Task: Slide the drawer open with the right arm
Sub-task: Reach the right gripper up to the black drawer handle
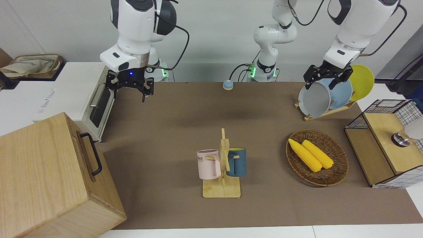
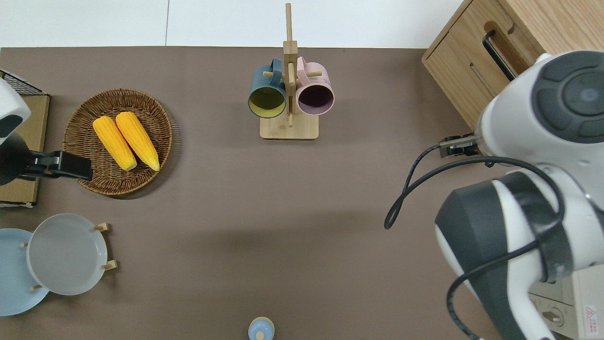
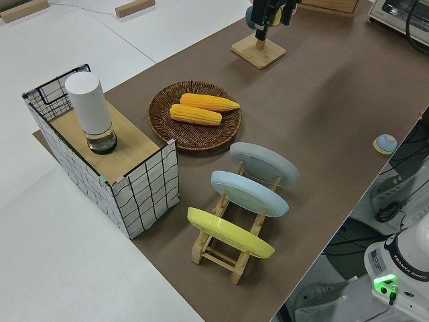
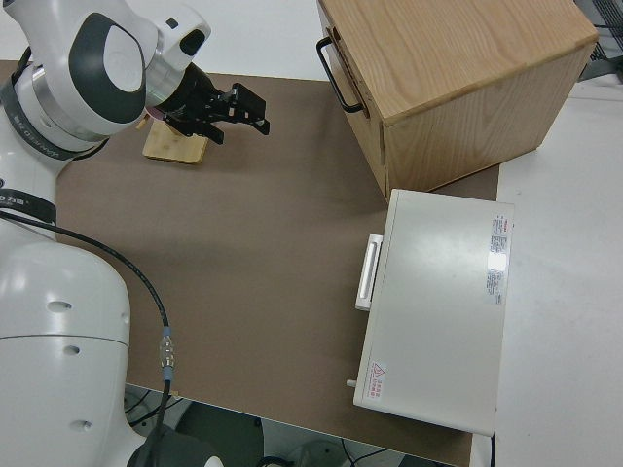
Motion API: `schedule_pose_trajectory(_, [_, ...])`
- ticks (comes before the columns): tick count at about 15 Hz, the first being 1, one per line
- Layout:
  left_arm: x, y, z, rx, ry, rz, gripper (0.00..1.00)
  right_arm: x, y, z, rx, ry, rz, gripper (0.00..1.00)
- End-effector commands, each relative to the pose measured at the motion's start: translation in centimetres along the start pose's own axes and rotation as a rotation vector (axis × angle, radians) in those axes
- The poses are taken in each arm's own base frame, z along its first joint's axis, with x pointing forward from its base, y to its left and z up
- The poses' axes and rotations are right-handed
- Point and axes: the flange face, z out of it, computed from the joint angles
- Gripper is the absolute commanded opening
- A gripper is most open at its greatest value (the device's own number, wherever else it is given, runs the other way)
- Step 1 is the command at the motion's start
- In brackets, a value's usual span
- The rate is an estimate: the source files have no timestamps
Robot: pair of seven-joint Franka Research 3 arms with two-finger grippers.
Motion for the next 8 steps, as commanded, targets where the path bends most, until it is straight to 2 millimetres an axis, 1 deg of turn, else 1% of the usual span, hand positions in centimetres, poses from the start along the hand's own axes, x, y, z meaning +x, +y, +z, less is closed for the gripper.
schedule_pose_trajectory(1, [0.1, -0.1, -0.4, 0.016, -0.005, 0.011, 0.99, 0.9, -2.2, 0.5, -0.194, 0.032, -0.093, 0.99])
schedule_pose_trajectory(2, [0.1, -0.1, -0.4, 0.016, -0.005, 0.011, 0.99, 0.9, -2.6, 0.7, -0.24, 0.041, -0.111, 0.99])
schedule_pose_trajectory(4, [0.1, -0.1, -0.4, 0.016, -0.005, 0.011, 0.99, 1.4, -3.2, 1.8, -0.326, 0.049, -0.139, 0.99])
schedule_pose_trajectory(6, [0.1, -0.1, -0.4, 0.016, -0.005, 0.011, 0.99, 1.9, -5.2, 2.5, -0.428, 0.071, -0.189, 0.99])
schedule_pose_trajectory(8, [0.1, -0.1, -0.3, 0.016, -0.007, 0.011, 0.99, 2.4, -6.2, 4.1, -0.548, 0.087, -0.231, 0.985])
